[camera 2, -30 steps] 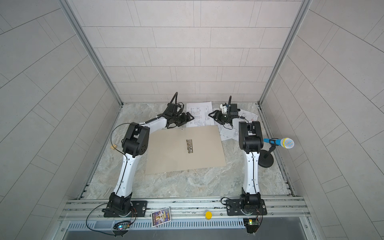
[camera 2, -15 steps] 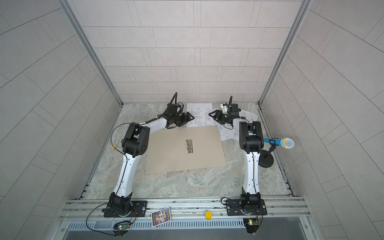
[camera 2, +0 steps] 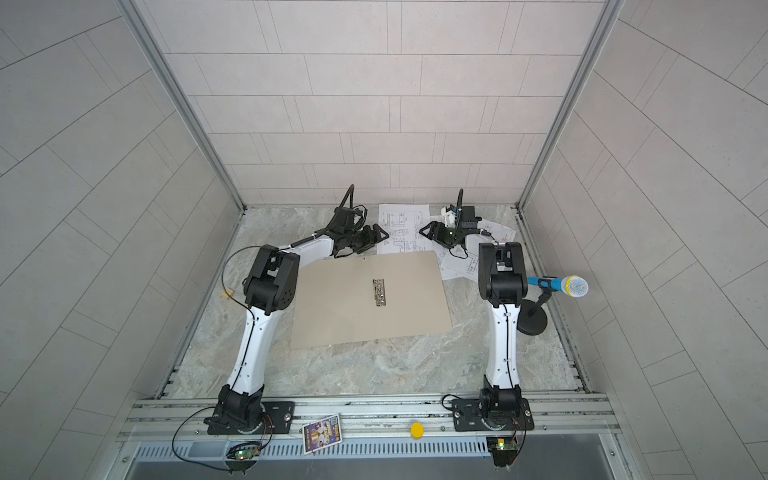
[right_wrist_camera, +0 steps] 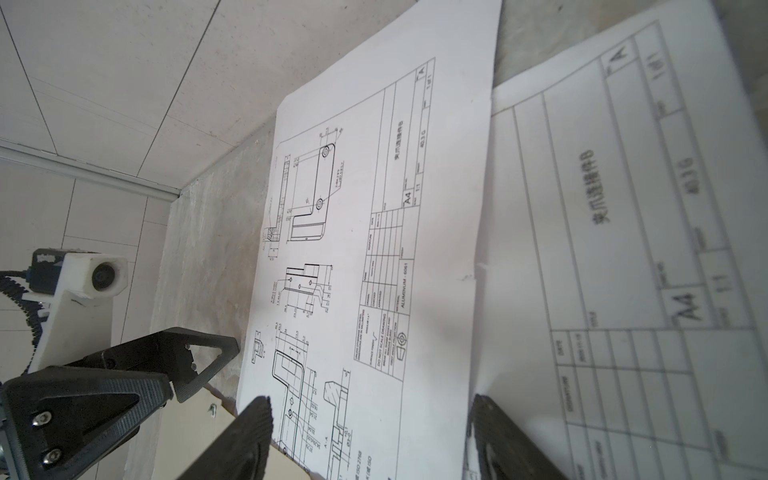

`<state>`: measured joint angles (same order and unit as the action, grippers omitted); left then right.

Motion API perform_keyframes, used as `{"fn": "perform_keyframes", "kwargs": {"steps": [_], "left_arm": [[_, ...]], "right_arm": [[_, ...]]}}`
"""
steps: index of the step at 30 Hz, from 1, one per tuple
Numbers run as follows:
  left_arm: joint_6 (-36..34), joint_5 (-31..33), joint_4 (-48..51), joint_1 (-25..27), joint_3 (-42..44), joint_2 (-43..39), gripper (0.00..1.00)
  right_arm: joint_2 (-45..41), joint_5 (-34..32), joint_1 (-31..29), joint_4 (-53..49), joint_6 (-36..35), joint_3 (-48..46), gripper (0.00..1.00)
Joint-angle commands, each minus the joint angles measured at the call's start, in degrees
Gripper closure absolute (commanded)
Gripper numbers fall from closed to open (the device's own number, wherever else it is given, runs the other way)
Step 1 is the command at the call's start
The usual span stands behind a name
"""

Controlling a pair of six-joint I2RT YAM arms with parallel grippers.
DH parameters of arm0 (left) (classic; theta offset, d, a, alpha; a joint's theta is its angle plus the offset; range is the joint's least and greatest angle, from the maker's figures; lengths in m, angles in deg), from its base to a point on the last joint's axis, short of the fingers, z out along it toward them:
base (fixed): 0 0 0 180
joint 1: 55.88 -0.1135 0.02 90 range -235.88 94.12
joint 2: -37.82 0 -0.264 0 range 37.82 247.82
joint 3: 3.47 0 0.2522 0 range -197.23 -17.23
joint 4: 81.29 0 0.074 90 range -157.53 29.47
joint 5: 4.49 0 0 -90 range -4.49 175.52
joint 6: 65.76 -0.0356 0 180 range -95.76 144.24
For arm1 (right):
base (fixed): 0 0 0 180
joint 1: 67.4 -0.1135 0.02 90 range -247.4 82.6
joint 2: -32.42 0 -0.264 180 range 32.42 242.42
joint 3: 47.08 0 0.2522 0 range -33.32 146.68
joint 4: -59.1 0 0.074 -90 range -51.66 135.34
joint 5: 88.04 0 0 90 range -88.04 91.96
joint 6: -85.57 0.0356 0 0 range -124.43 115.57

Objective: Put the files into the folder

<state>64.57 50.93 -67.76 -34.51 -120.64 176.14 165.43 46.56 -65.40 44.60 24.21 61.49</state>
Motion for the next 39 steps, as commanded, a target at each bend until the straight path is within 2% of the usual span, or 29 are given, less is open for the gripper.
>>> {"fn": "perform_keyframes", "kwargs": {"steps": [1, 2, 15, 21, 33, 39], "left_arm": [[0.9, -0.6, 1.5, 0.2, 1.9, -0.3, 0.12], [2.7, -0.9, 1.2, 0.2, 1.8, -0.1, 0.13], [4.6, -2.2, 1.5, 0.7, 0.5, 1.8, 0.15], [9.7, -5.6, -5.5, 0.7, 0.9, 2.8, 0.15], [18.7, -8.3, -20.6, 0.6, 4.0, 1.6, 0.15], [21.3, -8.8, -24.0, 0.4, 4.0, 1.7, 0.16]], "right_arm": [[-0.7, -2.2, -0.1, -3.1, -0.3, 0.4, 0.24], [-0.8, -2.1, 0.0, -3.1, 0.0, 0.2, 0.24], [-1.3, -2.5, -0.2, -2.9, 0.0, -1.5, 0.24], [-1.2, -1.7, -0.1, -2.9, 1.2, -1.7, 0.26], [-1.5, 0.7, -0.1, -1.1, 3.8, -1.6, 0.27], [-2.1, 3.3, 0.2, 5.8, 8.8, -2.8, 0.28]]}}
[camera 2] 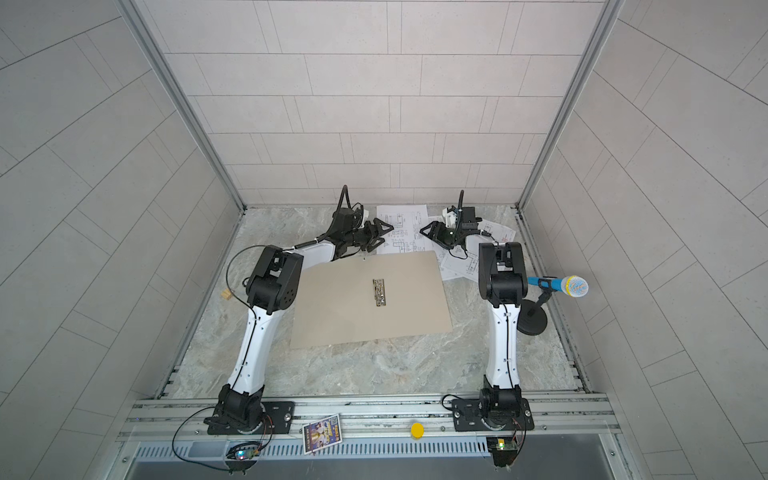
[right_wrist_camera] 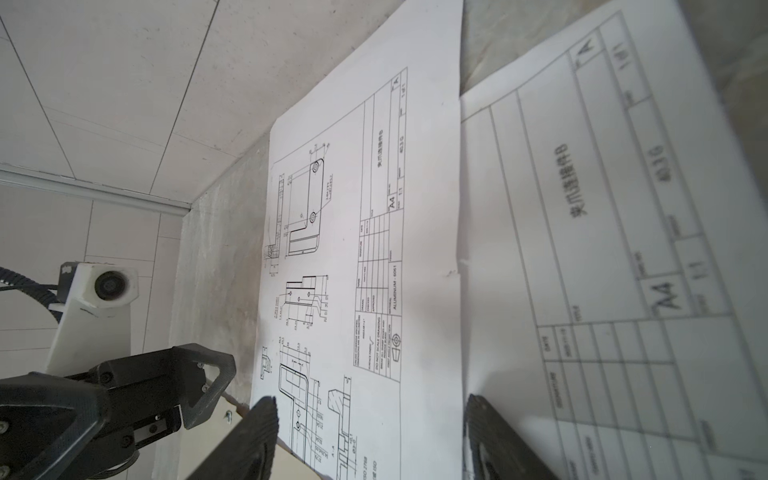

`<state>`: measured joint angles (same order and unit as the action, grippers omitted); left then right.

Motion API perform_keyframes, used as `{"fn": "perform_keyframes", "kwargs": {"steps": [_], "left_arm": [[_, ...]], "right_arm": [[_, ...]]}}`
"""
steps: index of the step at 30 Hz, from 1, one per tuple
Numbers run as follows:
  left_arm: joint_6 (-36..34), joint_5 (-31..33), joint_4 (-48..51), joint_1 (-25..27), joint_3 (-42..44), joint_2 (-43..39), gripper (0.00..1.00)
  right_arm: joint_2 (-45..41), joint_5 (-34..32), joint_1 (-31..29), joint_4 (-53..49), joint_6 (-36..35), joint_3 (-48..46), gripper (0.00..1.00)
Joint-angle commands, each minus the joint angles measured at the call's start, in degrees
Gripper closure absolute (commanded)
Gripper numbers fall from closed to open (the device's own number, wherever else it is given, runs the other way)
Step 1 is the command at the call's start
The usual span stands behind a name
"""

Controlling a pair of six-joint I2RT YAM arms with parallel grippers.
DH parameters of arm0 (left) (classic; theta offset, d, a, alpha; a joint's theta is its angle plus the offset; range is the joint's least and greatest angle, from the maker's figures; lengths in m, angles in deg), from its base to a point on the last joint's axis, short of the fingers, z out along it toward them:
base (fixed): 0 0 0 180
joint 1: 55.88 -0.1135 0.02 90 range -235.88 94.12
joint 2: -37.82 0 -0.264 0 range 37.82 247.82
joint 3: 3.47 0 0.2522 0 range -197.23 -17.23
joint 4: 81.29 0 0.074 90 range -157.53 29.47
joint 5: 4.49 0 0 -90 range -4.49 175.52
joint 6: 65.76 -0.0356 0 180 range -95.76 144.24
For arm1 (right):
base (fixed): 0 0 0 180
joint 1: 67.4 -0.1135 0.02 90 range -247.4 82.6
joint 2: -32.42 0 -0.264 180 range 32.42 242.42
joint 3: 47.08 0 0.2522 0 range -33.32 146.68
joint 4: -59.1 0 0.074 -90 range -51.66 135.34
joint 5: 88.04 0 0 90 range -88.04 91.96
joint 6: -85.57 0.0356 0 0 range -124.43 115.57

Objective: Put the files into the folder

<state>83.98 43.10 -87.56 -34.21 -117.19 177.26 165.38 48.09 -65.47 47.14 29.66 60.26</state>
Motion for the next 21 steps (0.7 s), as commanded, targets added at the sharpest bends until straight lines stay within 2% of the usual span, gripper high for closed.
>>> {"fn": "perform_keyframes", "kwargs": {"steps": [1, 4, 7, 11, 17, 21], "left_arm": [[1.9, -0.9, -4.2, 0.1, 0.7, 0.6, 0.15], [0.3, -0.1, -0.8, -0.2, 0.8, 0.4, 0.15], [-5.0, 3.5, 7.7, -1.2, 1.7, -1.7, 0.15], [-12.4, 8.1, 16.4, -1.3, 1.2, -4.2, 0.15], [-15.3, 8.7, 23.1, -0.9, -4.6, -0.9, 0.15], [-17.3, 9.5, 25.3, -0.5, -5.2, -0.8, 0.15]], "right_arm": [[-2.0, 2.2, 0.2, 4.1, 4.3, -1.6, 0.29], [-2.2, 1.5, 0.3, 3.2, 3.8, -1.2, 0.29], [-2.5, -1.6, 0.3, -2.0, -0.7, 0.1, 0.26], [-1.9, -2.1, 0.1, -2.4, -2.4, 1.2, 0.24], [1.0, -3.7, -0.1, -5.1, -6.0, 5.2, 0.23], [1.8, -3.1, -0.3, -4.6, -6.2, 6.3, 0.22]]}}
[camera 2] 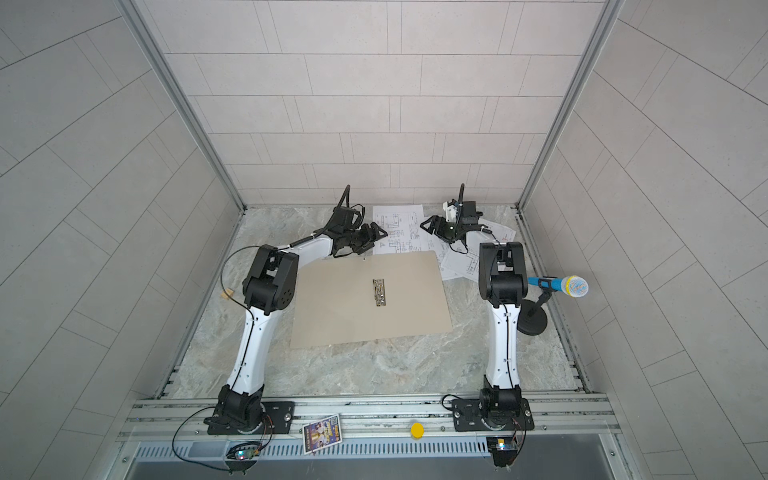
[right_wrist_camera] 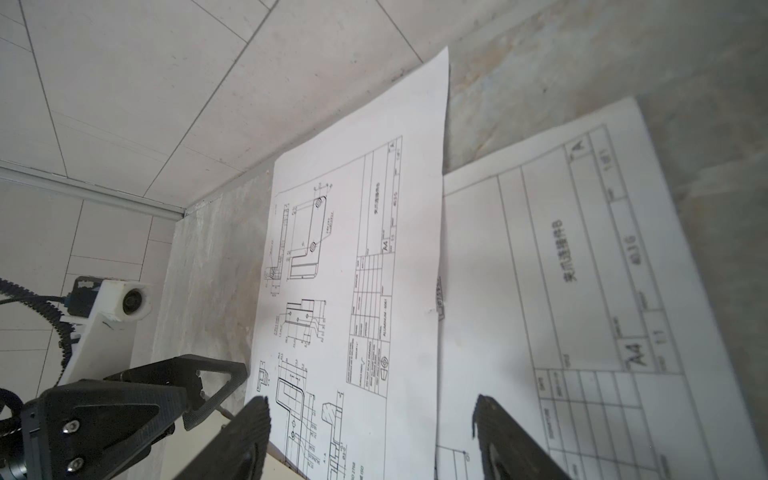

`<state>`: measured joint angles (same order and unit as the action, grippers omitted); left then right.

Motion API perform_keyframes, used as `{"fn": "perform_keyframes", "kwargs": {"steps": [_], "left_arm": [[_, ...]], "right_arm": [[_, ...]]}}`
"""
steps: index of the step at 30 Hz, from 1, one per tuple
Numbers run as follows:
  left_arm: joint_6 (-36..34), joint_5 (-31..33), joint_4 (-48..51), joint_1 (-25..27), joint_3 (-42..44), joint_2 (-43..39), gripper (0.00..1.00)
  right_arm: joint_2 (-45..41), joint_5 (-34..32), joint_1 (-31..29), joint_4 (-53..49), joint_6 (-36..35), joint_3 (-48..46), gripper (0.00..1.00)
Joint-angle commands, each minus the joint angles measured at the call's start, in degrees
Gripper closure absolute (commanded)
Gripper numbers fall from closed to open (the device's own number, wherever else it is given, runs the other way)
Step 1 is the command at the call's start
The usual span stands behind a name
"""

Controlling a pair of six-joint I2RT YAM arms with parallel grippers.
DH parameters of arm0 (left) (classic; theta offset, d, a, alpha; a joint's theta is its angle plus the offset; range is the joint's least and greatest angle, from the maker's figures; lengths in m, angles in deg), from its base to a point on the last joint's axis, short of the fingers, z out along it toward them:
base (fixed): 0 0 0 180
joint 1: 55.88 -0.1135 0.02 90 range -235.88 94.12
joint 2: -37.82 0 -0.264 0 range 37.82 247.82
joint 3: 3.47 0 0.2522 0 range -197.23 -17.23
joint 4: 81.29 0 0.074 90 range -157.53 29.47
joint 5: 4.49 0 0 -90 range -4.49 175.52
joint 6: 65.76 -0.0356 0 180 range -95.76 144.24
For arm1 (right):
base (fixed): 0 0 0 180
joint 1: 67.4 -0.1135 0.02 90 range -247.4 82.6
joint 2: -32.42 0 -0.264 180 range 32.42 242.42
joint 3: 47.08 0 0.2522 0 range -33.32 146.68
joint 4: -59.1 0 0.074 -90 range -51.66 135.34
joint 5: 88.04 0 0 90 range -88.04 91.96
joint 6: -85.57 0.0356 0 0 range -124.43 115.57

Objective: Put the files into the folder

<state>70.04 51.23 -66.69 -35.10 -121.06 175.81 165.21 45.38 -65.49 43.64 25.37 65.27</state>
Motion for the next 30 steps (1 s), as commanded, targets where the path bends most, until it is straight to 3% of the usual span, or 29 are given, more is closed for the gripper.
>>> {"fn": "perform_keyframes", "kwargs": {"steps": [1, 6, 20, 30], "left_arm": [[-3.6, 1.3, 4.6, 0.5, -1.5, 0.7, 0.15], [-3.1, 0.7, 4.6, 0.4, -2.3, 0.9, 0.15], [-10.1, 6.8, 14.5, 0.3, -5.6, 1.2, 0.14], [-10.5, 3.1, 14.2, 1.0, -7.3, 3.0, 0.14]], "right_arm": [[2.4, 0.4, -0.4, -1.2, -1.9, 1.9, 0.22], [4.5, 0.4, -1.2, -2.5, -2.0, 4.2, 0.23], [8.5, 1.1, -2.3, -4.8, -2.6, 9.2, 0.24], [8.8, 3.0, -4.1, -5.1, -2.3, 9.1, 0.26]]}}
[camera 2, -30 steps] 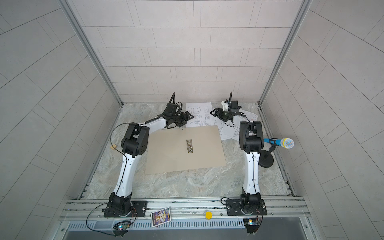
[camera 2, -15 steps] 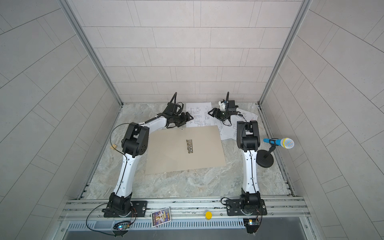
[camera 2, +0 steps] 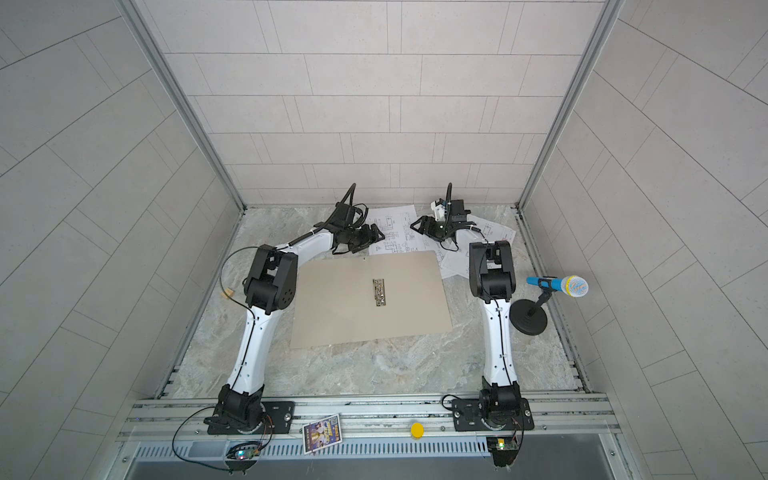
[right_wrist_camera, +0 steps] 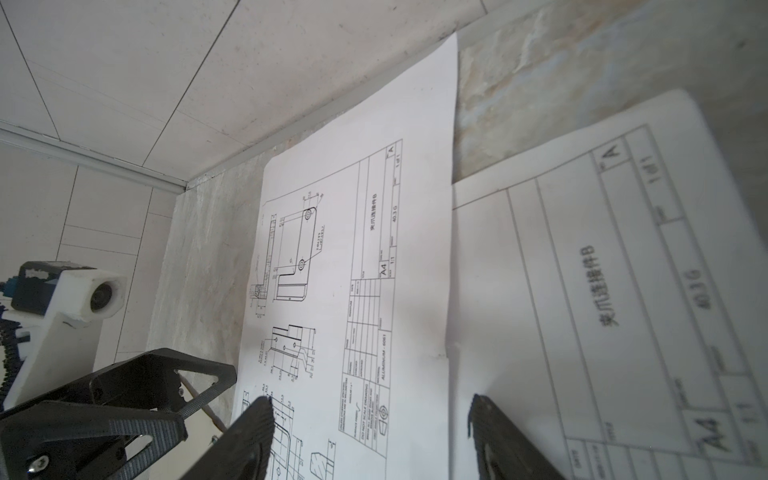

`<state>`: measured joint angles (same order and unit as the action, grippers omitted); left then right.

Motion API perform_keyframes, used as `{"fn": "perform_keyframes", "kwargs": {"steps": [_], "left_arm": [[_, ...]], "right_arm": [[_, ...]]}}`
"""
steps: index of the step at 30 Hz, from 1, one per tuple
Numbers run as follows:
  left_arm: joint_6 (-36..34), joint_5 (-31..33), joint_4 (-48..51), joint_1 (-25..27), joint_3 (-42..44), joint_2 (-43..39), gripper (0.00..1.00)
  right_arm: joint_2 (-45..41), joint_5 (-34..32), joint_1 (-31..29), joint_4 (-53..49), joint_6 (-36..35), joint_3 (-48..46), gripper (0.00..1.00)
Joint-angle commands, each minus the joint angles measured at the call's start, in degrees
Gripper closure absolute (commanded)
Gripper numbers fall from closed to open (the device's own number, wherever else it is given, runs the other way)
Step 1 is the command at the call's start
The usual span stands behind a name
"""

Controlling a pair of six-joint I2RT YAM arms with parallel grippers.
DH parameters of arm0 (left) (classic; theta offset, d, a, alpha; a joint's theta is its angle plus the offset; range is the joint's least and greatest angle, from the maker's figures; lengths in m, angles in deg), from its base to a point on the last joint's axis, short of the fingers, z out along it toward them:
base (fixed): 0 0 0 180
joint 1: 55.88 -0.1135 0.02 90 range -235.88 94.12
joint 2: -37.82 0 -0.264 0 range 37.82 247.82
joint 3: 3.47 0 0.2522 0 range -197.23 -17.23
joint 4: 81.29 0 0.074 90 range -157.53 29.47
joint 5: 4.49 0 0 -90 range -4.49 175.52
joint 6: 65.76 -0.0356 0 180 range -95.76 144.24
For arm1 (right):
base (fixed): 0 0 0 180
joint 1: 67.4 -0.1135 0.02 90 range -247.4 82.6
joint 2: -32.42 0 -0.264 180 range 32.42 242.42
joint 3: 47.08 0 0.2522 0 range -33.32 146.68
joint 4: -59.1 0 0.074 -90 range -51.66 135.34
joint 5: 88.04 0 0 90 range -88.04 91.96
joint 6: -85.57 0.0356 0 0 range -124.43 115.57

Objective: Put the files into the folder

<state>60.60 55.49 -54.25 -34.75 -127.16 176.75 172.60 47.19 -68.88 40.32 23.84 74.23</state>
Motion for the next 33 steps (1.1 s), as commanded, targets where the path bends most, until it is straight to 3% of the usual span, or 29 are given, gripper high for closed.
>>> {"fn": "perform_keyframes", "kwargs": {"steps": [1, 7, 14, 20, 27, 33], "left_arm": [[-1.1, -1.5, 1.5, 0.8, -1.3, 2.1, 0.14], [0.3, -3.4, -0.5, 1.0, -0.8, 3.1, 0.14], [1.0, -5.1, -3.3, 2.2, 0.1, 2.8, 0.14], [2.0, -7.1, -8.8, 2.3, 4.2, 1.0, 0.14], [4.2, -9.0, -15.0, 2.3, 7.7, -0.2, 0.14], [4.9, -9.7, -19.6, 2.2, 10.2, -1.5, 0.14]], "right_arm": [[1.2, 1.2, -0.7, -1.8, -0.8, -0.1, 0.26], [-2.0, -1.0, 0.1, -3.0, -2.6, -4.5, 0.26], [-4.8, 2.4, 1.0, -2.9, -3.0, -7.7, 0.28], [-7.5, 5.7, 2.0, -0.9, 0.6, -10.3, 0.28], [-10.0, 11.3, 2.7, 15.5, 12.3, -17.0, 0.29], [-11.8, 12.5, 3.0, 19.0, 15.3, -18.5, 0.28]]}}
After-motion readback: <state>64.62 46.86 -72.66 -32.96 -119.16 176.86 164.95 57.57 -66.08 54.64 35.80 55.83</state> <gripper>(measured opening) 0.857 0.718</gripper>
